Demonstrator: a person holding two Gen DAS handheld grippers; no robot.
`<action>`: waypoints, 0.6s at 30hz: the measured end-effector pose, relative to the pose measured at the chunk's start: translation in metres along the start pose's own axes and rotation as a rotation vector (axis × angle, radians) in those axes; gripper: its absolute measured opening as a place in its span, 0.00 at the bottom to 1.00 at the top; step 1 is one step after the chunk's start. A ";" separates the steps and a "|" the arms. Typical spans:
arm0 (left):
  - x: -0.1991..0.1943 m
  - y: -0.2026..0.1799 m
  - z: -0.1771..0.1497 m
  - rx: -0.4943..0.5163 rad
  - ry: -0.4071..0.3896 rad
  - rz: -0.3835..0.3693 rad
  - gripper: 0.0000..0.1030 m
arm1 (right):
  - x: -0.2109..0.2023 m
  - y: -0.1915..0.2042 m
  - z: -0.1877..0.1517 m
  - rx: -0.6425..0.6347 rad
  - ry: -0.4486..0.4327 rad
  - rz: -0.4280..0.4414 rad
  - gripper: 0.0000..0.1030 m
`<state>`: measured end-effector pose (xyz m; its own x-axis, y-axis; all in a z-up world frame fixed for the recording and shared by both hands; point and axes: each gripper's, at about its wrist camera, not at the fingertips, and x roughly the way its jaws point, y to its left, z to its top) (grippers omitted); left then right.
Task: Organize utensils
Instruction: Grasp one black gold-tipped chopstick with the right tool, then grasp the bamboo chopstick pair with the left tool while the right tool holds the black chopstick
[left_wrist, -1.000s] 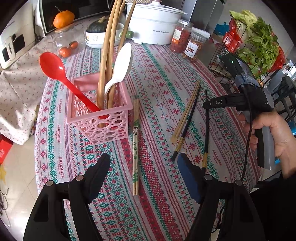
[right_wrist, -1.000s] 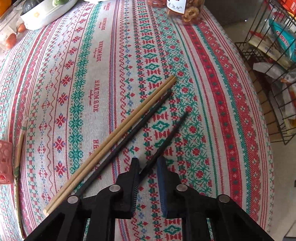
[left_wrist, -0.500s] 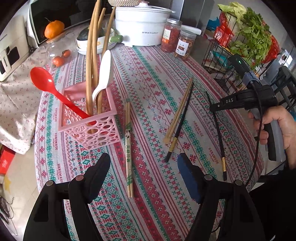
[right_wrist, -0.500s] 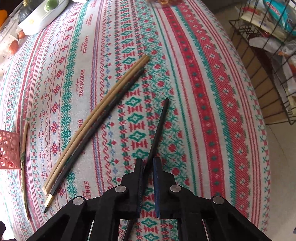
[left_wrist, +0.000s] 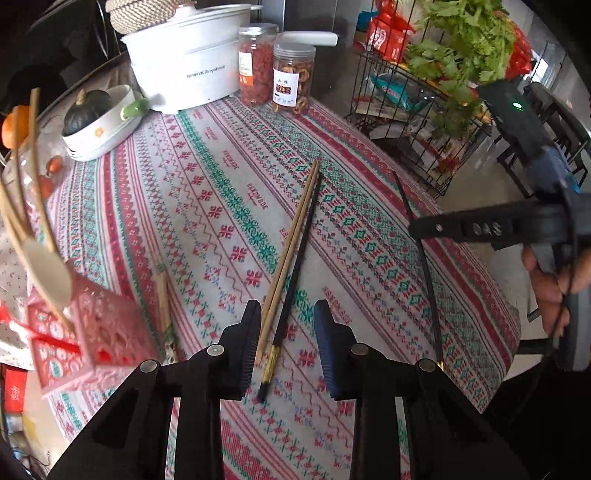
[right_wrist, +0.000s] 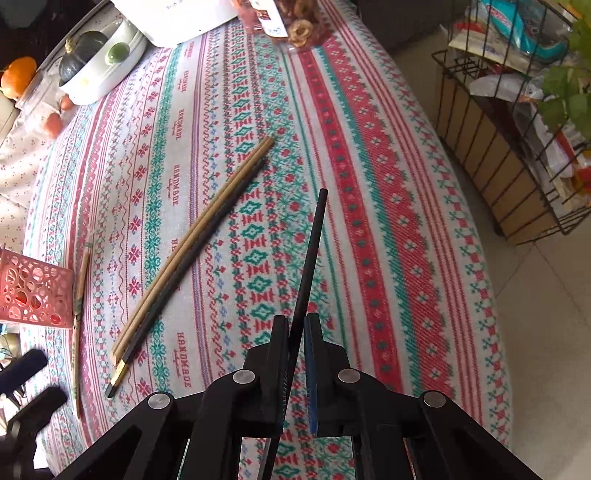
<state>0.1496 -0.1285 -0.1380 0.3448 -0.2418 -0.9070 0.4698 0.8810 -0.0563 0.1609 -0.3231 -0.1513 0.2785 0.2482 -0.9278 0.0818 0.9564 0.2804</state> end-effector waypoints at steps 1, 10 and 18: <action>0.011 0.001 0.011 -0.012 0.013 -0.007 0.29 | 0.001 -0.004 0.000 0.001 0.002 0.003 0.06; 0.086 -0.002 0.080 -0.061 0.075 -0.035 0.17 | 0.000 -0.005 0.001 -0.014 0.012 0.027 0.06; 0.119 -0.010 0.114 -0.042 0.094 0.010 0.17 | -0.001 -0.010 0.000 -0.008 0.020 0.046 0.07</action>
<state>0.2779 -0.2125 -0.1975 0.2702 -0.1951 -0.9428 0.4312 0.9001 -0.0627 0.1604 -0.3331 -0.1534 0.2627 0.2948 -0.9187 0.0616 0.9451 0.3209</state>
